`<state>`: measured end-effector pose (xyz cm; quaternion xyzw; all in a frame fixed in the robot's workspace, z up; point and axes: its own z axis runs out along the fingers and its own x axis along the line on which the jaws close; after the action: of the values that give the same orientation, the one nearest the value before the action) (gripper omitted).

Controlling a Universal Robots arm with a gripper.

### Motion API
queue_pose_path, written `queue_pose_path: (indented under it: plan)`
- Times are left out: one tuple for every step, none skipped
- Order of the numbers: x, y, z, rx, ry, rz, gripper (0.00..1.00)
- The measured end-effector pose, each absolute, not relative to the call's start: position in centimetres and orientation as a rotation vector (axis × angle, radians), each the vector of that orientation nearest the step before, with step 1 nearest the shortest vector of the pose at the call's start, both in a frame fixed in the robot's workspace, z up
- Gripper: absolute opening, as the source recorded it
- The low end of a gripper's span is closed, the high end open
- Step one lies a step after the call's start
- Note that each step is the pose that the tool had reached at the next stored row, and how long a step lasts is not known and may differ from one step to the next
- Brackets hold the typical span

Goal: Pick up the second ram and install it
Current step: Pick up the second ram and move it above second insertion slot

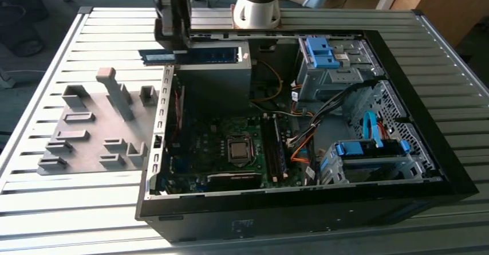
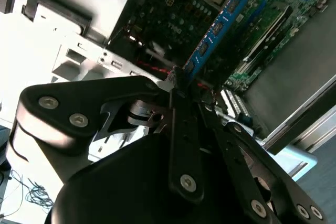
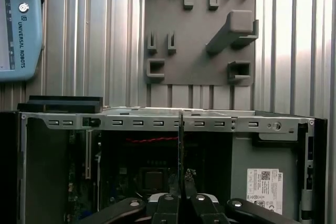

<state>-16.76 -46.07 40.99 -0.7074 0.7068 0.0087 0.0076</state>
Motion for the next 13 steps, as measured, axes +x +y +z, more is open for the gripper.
queue_pose_path:
  plan:
    - [-16.5, -46.1, 41.0, -2.211, 2.210, 0.027, 0.14]
    - [-16.1, -46.1, 41.0, -2.212, 2.210, 0.027, 0.14]
    - [-15.8, -46.1, 41.0, -2.212, 2.210, 0.027, 0.14]
    - [-15.5, -46.1, 41.0, -2.211, 2.210, 0.027, 0.14]
    - [-15.2, -46.1, 41.0, -2.211, 2.210, 0.027, 0.14]
    - [-15.0, -46.1, 41.0, -2.211, 2.210, 0.027, 0.14]
    - [-14.7, -46.1, 41.0, -2.212, 2.210, 0.027, 0.14]
    - [-14.4, -46.1, 41.0, -2.212, 2.209, 0.027, 0.14]
    - [-14.1, -46.1, 41.0, -2.212, 2.209, 0.027, 0.14]
    - [-13.8, -46.1, 41.0, -2.212, 2.210, 0.027, 0.14]
    - [-13.5, -46.1, 41.0, -2.211, 2.210, 0.027, 0.14]
    - [-13.2, -46.1, 41.0, -2.211, 2.210, 0.027, 0.14]
    - [-13.0, -46.1, 41.0, -2.212, 2.209, 0.027, 0.14]
